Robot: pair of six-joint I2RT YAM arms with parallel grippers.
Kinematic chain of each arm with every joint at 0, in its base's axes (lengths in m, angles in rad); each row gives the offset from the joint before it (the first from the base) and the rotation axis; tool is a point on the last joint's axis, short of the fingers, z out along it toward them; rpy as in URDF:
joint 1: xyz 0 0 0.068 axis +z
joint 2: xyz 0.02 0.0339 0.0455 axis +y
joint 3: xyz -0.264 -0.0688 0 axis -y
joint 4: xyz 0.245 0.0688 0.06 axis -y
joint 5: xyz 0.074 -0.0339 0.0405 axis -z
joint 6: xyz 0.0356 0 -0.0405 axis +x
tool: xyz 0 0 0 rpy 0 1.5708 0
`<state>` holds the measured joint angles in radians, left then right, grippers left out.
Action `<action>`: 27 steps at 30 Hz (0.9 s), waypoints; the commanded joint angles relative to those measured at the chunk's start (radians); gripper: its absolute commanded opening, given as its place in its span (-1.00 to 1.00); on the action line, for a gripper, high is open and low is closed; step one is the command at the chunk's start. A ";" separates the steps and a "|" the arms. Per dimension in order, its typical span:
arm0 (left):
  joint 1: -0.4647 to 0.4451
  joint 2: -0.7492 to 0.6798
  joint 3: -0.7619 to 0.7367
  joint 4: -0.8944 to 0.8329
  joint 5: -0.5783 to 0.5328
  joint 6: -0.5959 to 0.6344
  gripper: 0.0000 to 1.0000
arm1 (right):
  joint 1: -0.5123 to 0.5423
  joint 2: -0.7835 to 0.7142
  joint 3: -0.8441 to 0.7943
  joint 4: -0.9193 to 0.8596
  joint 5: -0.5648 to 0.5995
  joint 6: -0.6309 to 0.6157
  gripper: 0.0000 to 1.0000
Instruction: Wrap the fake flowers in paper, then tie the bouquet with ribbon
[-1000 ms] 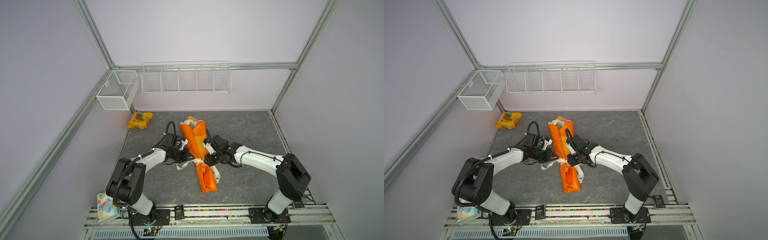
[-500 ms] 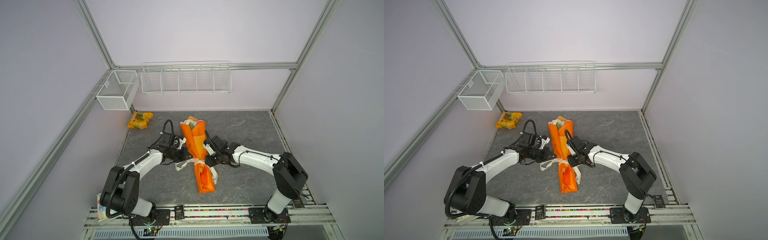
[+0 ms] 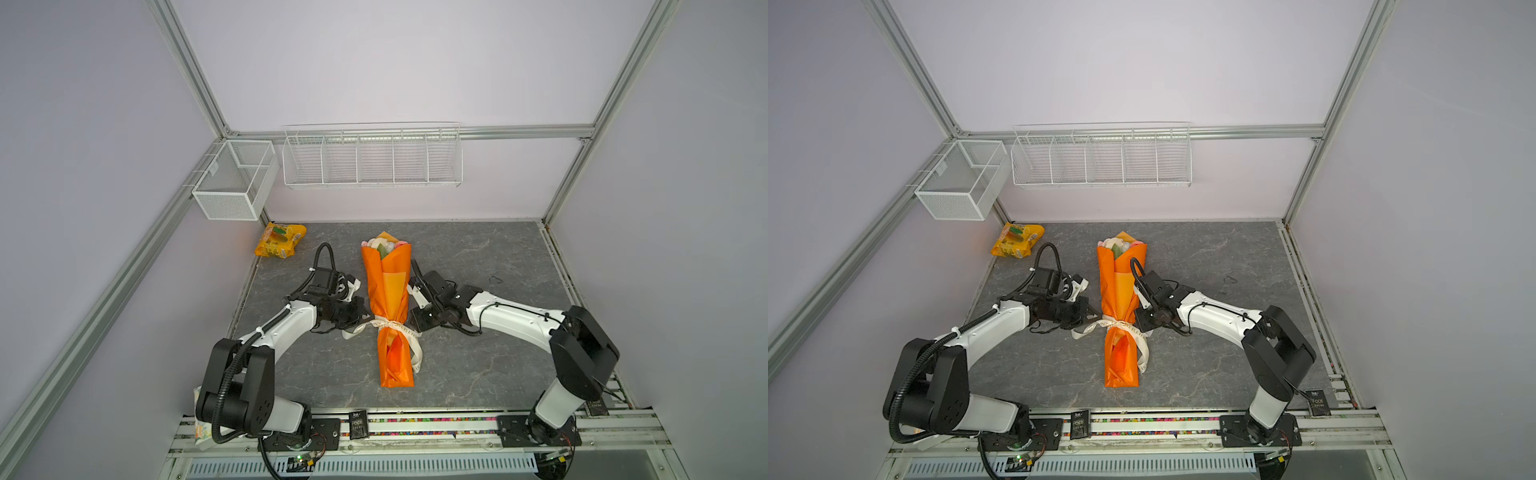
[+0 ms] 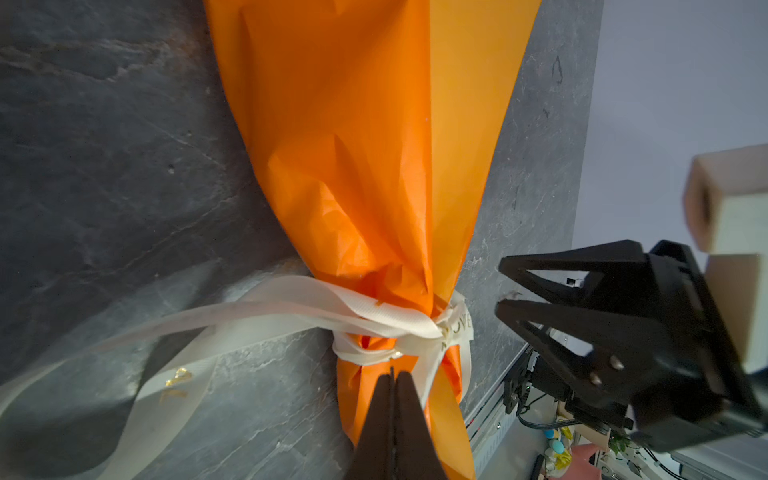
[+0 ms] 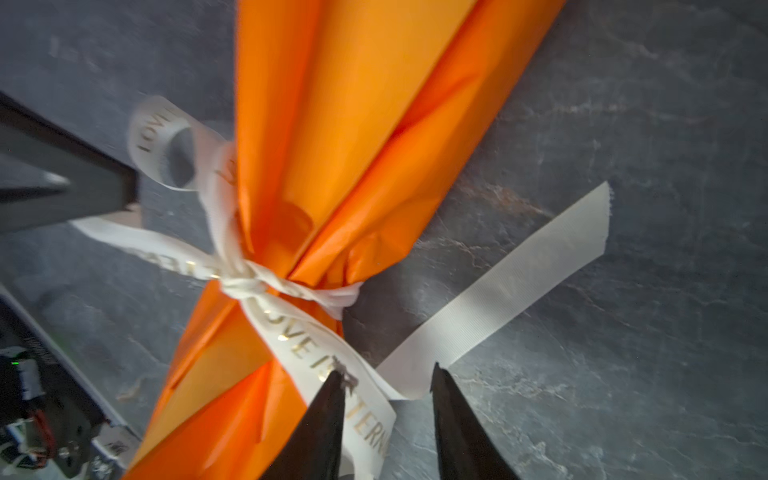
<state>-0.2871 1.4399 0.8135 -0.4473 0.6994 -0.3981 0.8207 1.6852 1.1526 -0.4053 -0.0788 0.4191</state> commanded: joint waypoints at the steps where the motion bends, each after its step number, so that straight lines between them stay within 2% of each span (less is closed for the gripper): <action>1: 0.000 -0.006 0.000 -0.011 0.017 0.024 -1.00 | 0.009 0.052 0.066 0.059 -0.062 0.163 -0.17; 6: 0.000 -0.015 0.006 -0.020 0.020 0.025 -1.00 | 0.031 0.161 0.122 0.089 -0.056 0.336 -0.10; 8: 0.000 -0.018 0.007 -0.026 0.017 0.029 -1.00 | 0.049 0.202 0.147 0.063 -0.027 0.339 -0.08; 11: 0.000 -0.022 0.016 -0.055 0.008 0.046 -1.00 | 0.073 0.270 0.211 -0.086 0.080 0.327 -0.09; 12: 0.000 -0.032 0.018 -0.065 0.000 0.050 -1.00 | 0.077 0.286 0.213 -0.126 0.133 0.335 -0.13; 15: 0.014 -0.079 0.026 -0.111 -0.070 0.052 -1.00 | 0.074 0.291 0.169 -0.133 0.176 0.347 -0.17; 21: 0.049 -0.127 0.020 -0.158 -0.148 0.060 -1.00 | 0.073 0.291 0.160 -0.133 0.175 0.326 -0.19; 24: 0.049 -0.099 0.062 -0.259 -0.202 0.110 -1.00 | 0.073 0.297 0.171 -0.133 0.169 0.318 -0.20; 27: 0.065 -0.093 0.052 -0.285 -0.245 0.124 -1.00 | 0.074 0.298 0.188 -0.143 0.173 0.310 -0.20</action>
<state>-0.2398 1.3376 0.8398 -0.6487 0.5304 -0.3183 0.8970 1.9659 1.3350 -0.4862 0.0612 0.7292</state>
